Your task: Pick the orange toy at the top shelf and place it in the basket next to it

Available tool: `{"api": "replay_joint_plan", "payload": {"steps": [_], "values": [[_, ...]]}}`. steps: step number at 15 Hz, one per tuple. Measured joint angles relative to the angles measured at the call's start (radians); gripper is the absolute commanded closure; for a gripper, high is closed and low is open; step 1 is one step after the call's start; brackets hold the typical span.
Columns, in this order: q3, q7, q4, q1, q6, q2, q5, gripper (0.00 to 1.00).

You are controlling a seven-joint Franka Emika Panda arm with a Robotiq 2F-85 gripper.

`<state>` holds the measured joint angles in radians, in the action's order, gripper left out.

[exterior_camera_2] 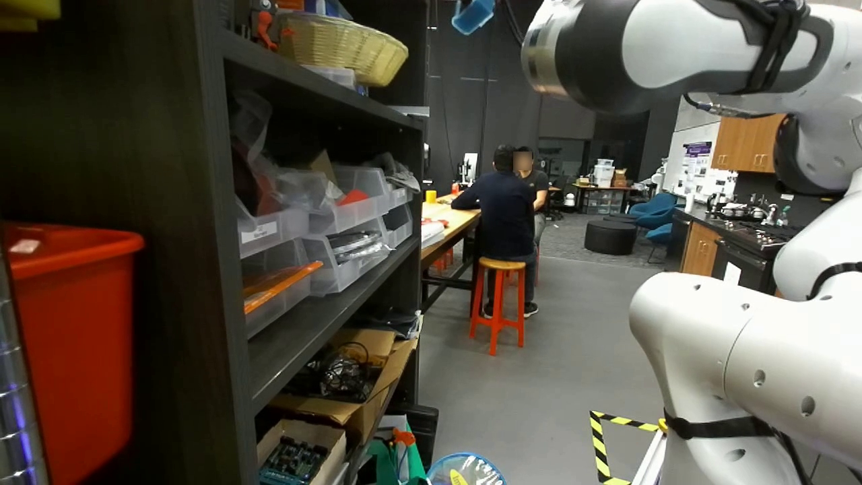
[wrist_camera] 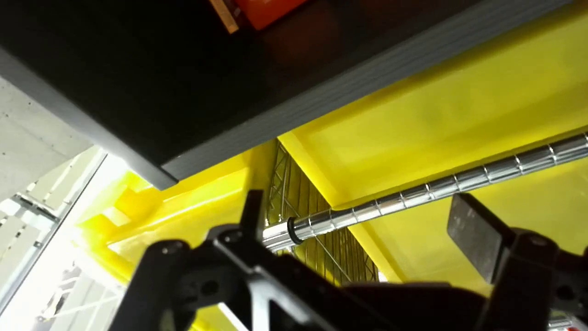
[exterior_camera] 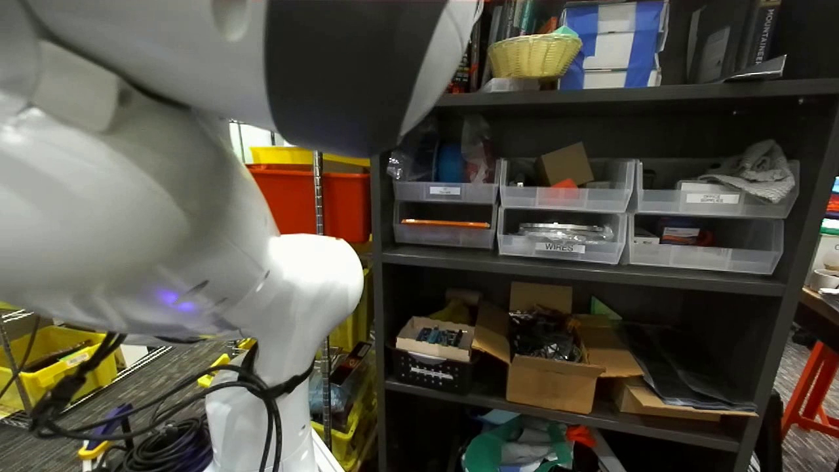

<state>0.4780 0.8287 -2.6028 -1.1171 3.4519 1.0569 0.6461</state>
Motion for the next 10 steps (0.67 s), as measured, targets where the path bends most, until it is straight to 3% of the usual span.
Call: {"api": "replay_joint_plan", "payload": {"steps": [4,8,10], "values": [[0.01,0.201,0.03,-0.027,0.0,-0.003,0.005,0.0],[0.093,0.423,0.019,-0.114,0.0,-0.007,0.049,0.0],[0.12,0.468,0.018,-0.125,0.0,-0.012,0.048,0.0]]}}
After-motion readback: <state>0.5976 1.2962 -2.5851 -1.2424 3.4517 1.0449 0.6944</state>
